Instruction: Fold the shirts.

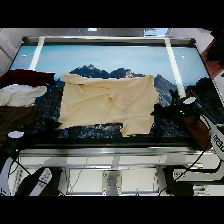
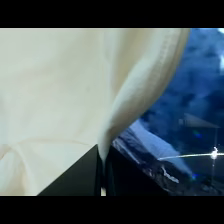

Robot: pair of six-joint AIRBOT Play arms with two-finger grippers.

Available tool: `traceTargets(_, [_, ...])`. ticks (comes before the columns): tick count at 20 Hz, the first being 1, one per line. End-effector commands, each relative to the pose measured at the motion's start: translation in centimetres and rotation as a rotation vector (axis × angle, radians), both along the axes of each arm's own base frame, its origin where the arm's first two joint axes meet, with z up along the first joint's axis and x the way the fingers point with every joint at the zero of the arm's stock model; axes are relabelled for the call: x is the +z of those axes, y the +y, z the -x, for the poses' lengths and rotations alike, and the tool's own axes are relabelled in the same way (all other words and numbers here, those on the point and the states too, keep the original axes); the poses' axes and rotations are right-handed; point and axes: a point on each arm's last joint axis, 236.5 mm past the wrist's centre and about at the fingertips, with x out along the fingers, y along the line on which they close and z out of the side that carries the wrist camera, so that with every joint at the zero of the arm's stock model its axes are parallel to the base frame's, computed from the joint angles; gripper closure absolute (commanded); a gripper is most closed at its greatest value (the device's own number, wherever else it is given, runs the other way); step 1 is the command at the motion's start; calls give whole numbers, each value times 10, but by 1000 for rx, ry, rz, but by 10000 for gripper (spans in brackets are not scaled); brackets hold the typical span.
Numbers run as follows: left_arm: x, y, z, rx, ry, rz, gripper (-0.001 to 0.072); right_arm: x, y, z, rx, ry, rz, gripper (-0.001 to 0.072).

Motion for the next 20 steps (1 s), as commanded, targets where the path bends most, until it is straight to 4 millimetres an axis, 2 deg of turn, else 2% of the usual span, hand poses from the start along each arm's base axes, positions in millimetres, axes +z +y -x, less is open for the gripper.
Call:
traceTargets(1, [-6, -9, -14, 11, -26, -27, 320, 0, 1, 1, 3, 2, -2, 676])
traceTargets(2, [-8, -11, -16, 10, -25, -32, 356, 0, 1, 1, 3, 2, -2, 676])
traceTargets(7, [-12, -6, -20, 28, -31, -60, 368, 0, 1, 1, 19, -8, 2, 676])
traceTargets(8, [-12, -4, -22, 36, -36, -69, 458, 0, 1, 1, 20, -9, 3, 676])
traceTargets(9, [-11, 1, -24, 48, -45, -84, 641, 0, 1, 1, 21, -9, 3, 676])
traceTargets(12, [-8, 9, -32, 95, -68, -97, 698, 0, 1, 1, 23, -7, 1, 676])
traceTargets(14, [1, 12, -42, 123, -100, -82, 695, 2, 3, 3, 32, -5, -7, 677])
traceTargets(16, [29, 10, -64, -2, -215, -158, 696, 22, 6, 2, 95, -48, -11, 679])
traceTargets(17, [56, 4, -80, -140, -314, -225, 695, 39, 7, 0, 116, -79, -16, 679])
traceTargets(18, [88, -5, -93, -268, -416, -280, 696, 60, 4, -3, 134, -119, -9, 679])
traceTargets(20, [171, -20, -112, -446, -625, -375, 697, 121, -1, -9, 155, -248, 11, 679])
